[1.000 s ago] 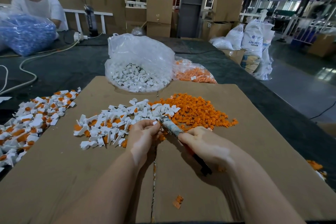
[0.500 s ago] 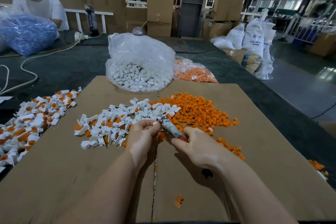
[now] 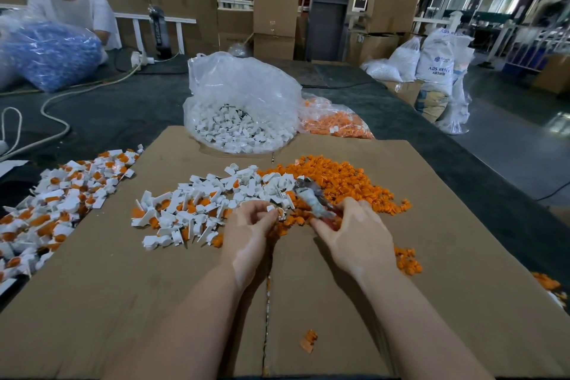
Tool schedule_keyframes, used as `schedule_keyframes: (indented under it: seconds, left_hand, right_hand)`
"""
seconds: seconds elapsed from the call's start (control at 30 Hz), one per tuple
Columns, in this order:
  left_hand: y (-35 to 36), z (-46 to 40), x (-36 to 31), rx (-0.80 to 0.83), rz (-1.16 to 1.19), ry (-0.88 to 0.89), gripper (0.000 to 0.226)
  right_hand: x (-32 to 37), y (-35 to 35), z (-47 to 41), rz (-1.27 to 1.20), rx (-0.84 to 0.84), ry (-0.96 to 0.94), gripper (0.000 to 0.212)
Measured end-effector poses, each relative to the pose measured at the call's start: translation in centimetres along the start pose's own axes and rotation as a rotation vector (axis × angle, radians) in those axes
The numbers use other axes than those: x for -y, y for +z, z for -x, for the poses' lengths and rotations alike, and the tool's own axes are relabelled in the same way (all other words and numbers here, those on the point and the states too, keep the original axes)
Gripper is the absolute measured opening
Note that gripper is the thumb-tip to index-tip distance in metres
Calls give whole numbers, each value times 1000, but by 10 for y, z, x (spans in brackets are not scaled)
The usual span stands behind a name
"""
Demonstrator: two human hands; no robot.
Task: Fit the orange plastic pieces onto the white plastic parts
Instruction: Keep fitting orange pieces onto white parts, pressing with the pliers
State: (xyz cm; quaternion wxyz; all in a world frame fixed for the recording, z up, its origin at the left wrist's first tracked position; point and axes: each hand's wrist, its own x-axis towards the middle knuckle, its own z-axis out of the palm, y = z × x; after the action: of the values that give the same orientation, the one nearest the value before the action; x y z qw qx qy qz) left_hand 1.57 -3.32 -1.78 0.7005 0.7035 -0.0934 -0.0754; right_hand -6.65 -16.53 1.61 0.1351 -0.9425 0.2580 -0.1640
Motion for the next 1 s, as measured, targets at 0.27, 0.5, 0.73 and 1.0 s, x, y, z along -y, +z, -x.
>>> schedule_keyframes:
  seconds: [0.27,0.5,0.73,1.0]
  left_hand:
    - [2,2,-4,30,-267,135,21]
    - [2,2,-3,60,-295,157,21]
    - [-1,7,-5,139,-155,59,29]
    - [1,12,-7,163,-244,191,36]
  right_hand:
    - [-13,20,-12,325,-36,-31,63]
    - [8,27,-2,-40,-324,-417,31]
    - [14,39,7,-358,-210,-395,3]
    - [13,38,10,-453,-252,-348,11]
